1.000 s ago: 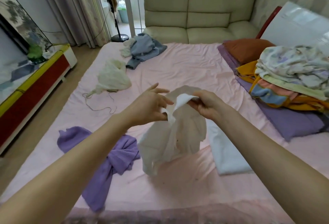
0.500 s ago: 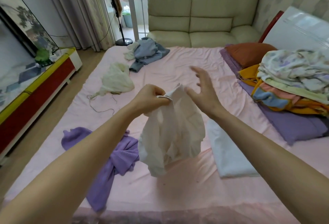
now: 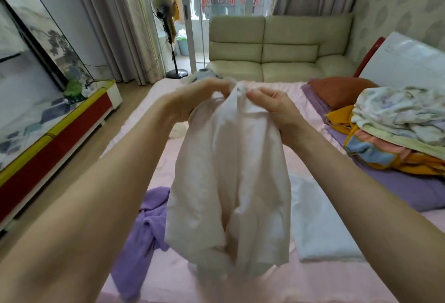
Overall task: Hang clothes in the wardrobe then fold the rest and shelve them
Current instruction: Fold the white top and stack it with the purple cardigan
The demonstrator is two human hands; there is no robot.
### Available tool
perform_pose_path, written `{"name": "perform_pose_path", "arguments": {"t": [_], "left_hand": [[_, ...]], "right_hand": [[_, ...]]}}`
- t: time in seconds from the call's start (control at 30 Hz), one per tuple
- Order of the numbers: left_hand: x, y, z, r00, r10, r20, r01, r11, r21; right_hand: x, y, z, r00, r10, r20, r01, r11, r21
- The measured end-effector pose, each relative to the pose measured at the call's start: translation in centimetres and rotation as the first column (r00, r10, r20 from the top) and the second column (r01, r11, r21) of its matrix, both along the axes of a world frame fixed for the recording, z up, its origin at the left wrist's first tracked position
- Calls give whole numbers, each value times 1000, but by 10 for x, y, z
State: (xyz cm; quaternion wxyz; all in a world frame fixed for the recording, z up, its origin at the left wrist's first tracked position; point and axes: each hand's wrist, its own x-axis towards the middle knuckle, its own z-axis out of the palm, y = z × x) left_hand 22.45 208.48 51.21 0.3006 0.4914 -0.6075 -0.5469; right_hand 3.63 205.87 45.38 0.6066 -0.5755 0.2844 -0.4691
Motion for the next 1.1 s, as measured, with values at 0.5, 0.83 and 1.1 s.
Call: {"name": "perform_pose_path", "arguments": {"t": [0.5,0.83,1.1], "left_hand": [[62,-57,-357,877,-69,476,17,993,113],[75,-105,-489,591,19,807,55,996,-64],[49,-107,-580,539,696,475,-630,707,-321]], "right_hand": [[17,-50,-286,564,211,-798,142,928,345],[35,-107,-431,-155,-23,-988,-122,993,-4],[69,-106,-534,342,-343,-875,234,933,-274]]}}
